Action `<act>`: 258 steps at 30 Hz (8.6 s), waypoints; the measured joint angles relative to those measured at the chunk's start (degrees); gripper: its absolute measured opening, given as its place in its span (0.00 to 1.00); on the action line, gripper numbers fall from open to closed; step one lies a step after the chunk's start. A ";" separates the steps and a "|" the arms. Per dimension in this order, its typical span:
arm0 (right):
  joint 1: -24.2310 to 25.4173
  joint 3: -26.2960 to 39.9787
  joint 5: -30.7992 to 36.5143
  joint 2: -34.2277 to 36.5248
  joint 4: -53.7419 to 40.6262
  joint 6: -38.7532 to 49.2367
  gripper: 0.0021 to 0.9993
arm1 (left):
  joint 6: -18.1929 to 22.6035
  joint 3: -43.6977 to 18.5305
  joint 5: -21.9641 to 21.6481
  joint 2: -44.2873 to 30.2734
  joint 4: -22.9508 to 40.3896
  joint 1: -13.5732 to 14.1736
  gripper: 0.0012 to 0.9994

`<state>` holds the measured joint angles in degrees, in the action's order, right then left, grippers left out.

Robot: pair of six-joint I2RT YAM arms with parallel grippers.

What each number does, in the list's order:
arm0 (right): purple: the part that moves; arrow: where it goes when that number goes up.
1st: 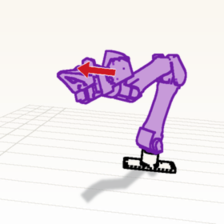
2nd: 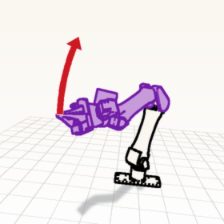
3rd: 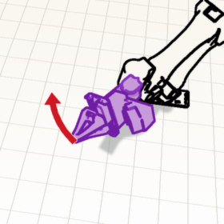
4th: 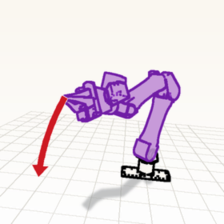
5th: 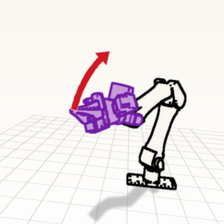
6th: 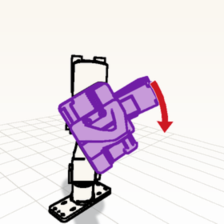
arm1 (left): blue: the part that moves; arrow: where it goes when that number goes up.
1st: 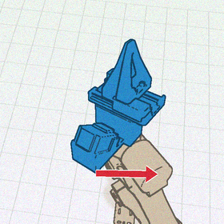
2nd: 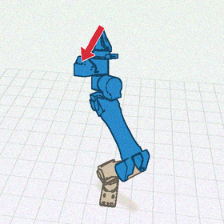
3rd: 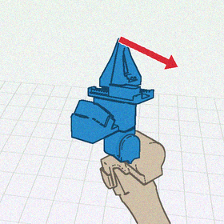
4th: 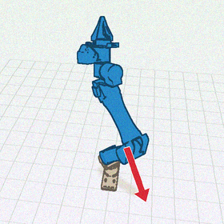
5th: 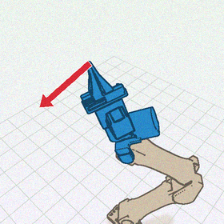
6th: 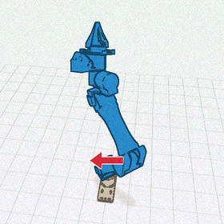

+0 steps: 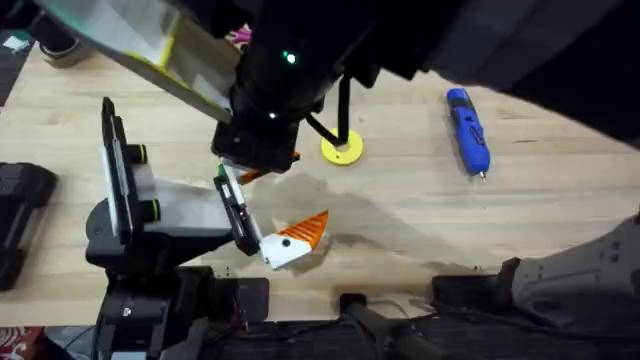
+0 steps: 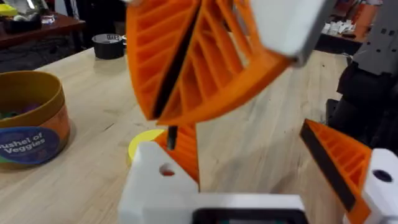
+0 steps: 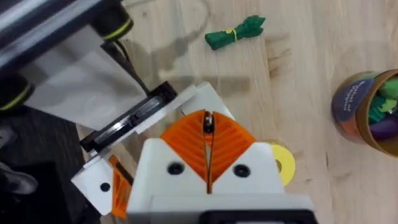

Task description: Pick up the gripper from the table and insert it into the empty holder that is missing its gripper. Then pick up a screw, insert it into the mounting hole, and use the screwdriver to tighten it. Finally, clean up the table by picking up the vegetable and placing it into the bucket.

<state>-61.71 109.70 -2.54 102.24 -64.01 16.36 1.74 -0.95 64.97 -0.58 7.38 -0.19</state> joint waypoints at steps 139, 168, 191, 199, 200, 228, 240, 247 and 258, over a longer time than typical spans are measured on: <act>1.90 -4.49 1.42 1.27 2.54 0.85 1.00 | -0.37 0.00 0.28 -0.09 0.09 -0.07 0.99; 19.09 -21.81 -7.80 -21.79 12.17 4.23 1.00 | -0.16 0.00 0.39 -0.09 0.09 -0.04 0.99; 44.28 -55.35 -49.55 -30.78 25.09 45.00 1.00 | -0.04 0.00 0.39 -0.09 0.09 -0.04 0.99; 44.28 -55.35 -49.51 -30.78 25.14 45.85 1.00 | -0.04 0.00 0.39 -0.09 0.09 -0.04 0.99; 44.28 -55.35 -49.53 -30.78 25.14 45.86 1.00 | -0.04 0.00 0.39 -0.09 0.09 -0.04 0.99; 44.28 -55.35 -49.49 -30.78 25.16 45.86 1.00 | 0.02 0.00 0.39 -0.09 0.09 -0.04 0.40; 44.28 -55.35 -49.48 -30.77 25.14 45.86 1.00 | 0.37 0.00 0.39 -0.09 0.09 -0.04 0.00; 44.54 -55.32 -47.64 -30.78 25.20 42.51 1.00 | 0.37 0.00 0.39 -0.09 0.09 -0.04 0.00; 44.65 -37.80 -22.15 -30.78 15.34 5.04 1.00 | 0.37 0.00 0.39 -0.09 0.09 -0.04 0.00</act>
<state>-17.06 71.90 -24.70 71.46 -48.67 21.40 2.11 -0.95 65.36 -0.67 7.46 -0.23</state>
